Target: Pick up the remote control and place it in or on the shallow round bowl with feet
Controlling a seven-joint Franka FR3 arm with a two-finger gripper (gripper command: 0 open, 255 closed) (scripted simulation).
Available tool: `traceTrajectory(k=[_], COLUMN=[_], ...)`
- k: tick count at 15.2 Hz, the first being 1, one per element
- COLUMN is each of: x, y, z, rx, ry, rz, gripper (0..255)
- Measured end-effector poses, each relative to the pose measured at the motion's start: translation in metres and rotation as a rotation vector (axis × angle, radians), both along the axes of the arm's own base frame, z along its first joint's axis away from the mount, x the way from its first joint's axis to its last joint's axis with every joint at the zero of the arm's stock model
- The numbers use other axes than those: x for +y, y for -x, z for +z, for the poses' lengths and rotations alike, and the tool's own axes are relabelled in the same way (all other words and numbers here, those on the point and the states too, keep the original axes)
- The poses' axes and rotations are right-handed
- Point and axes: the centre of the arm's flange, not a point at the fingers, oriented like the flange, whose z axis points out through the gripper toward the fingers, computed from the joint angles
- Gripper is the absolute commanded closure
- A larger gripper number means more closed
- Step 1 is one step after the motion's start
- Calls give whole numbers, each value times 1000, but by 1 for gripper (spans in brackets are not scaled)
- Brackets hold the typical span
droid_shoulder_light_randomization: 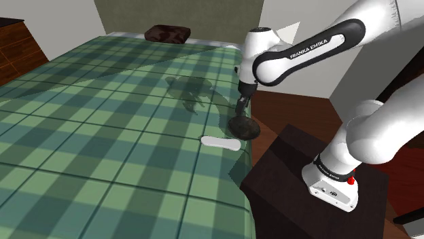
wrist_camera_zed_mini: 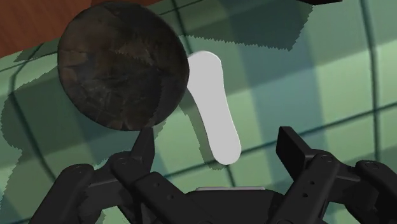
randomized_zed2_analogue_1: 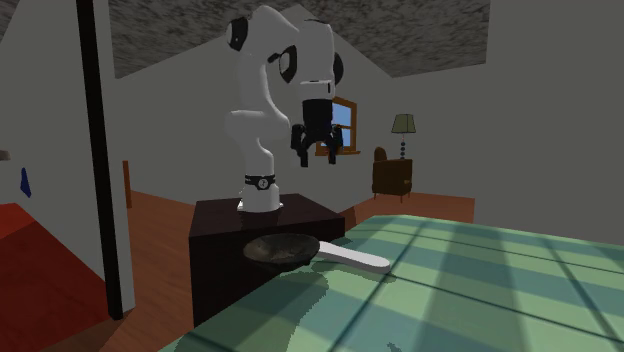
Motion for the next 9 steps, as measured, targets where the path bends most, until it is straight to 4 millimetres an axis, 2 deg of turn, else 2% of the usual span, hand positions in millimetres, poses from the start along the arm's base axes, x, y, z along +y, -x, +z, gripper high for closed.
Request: traceTrajectory(k=[9], x=[35], y=[-33], z=[-109], rx=[-16], ry=[36], rz=[161], gripper=[0])
